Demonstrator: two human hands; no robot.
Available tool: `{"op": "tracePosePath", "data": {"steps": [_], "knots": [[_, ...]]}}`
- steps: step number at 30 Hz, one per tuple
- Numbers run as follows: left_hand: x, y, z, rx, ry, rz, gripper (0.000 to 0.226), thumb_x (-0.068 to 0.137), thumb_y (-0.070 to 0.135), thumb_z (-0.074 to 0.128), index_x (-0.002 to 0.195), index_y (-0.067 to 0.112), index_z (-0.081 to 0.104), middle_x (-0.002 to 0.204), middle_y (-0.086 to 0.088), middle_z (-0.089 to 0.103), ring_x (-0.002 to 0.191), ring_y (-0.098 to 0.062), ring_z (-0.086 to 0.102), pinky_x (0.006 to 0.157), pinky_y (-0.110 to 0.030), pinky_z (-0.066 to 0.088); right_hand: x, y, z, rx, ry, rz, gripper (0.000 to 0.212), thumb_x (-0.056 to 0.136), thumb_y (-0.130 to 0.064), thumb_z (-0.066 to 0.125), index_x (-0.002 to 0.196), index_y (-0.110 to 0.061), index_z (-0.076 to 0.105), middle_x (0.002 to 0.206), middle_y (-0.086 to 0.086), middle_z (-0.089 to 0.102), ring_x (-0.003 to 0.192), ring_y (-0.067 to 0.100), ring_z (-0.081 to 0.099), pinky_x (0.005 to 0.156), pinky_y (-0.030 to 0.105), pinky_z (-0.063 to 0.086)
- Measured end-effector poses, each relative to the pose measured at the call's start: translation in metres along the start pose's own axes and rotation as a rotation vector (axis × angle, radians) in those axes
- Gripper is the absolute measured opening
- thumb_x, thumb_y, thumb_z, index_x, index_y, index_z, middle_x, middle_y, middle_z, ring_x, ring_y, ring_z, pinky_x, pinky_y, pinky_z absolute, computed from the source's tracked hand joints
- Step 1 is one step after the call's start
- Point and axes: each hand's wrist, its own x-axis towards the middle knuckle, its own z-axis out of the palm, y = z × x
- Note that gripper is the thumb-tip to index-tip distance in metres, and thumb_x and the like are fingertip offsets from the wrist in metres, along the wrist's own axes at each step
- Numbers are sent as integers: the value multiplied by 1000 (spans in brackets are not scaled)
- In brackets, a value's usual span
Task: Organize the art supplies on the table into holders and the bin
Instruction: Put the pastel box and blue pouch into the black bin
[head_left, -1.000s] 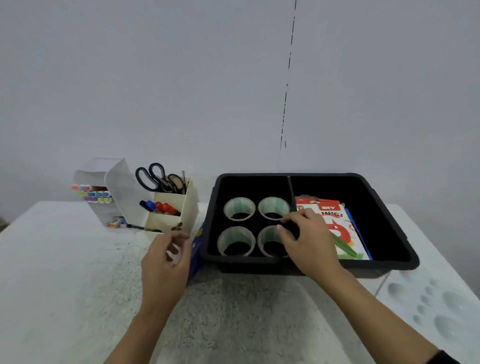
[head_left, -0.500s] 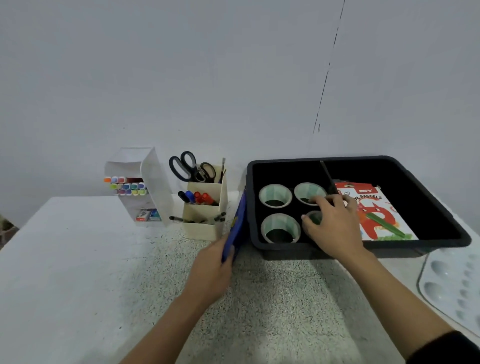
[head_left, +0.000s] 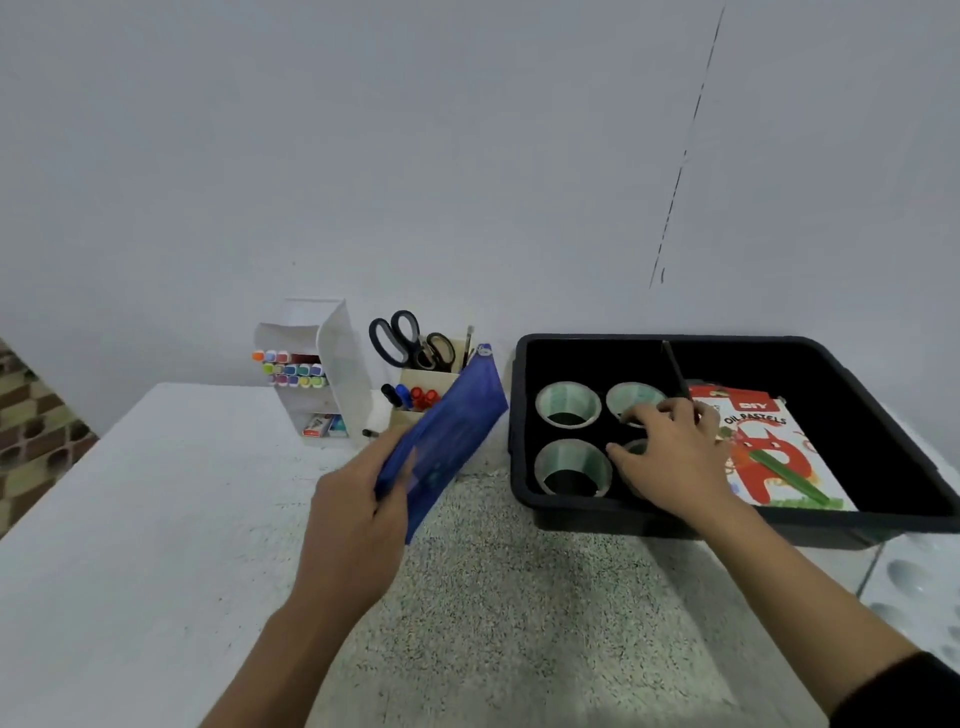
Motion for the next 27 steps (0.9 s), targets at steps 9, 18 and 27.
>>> {"op": "tracePosePath", "data": {"steps": [9,18,27], "knots": [[39,47,39,-381,11,-54,26,103,19,50,118,31,68,115,11,70,108,-8,64,92,-32,52,-6,46,-24,276,32,-256,41,91,-34,68,130,-26,58,125,-4,51,124,19,43,95,30,40],[80,92,154,-489,-229,-63,26,105,17,49,116,27,69,114,7,71,108,-16,66,92,-39,51,-1,140,-64,286,92,-254,27,93,-28,68,119,-23,65,114,-10,60,103,12,61,88,30,52],[91,119,236,-527,-349,-142,24,103,16,52,112,30,70,109,10,74,103,-12,69,88,-32,53,23,174,-92,781,-63,-8,51,96,-46,58,141,-28,42,114,-9,65,90,3,70,75,18,58]]}}
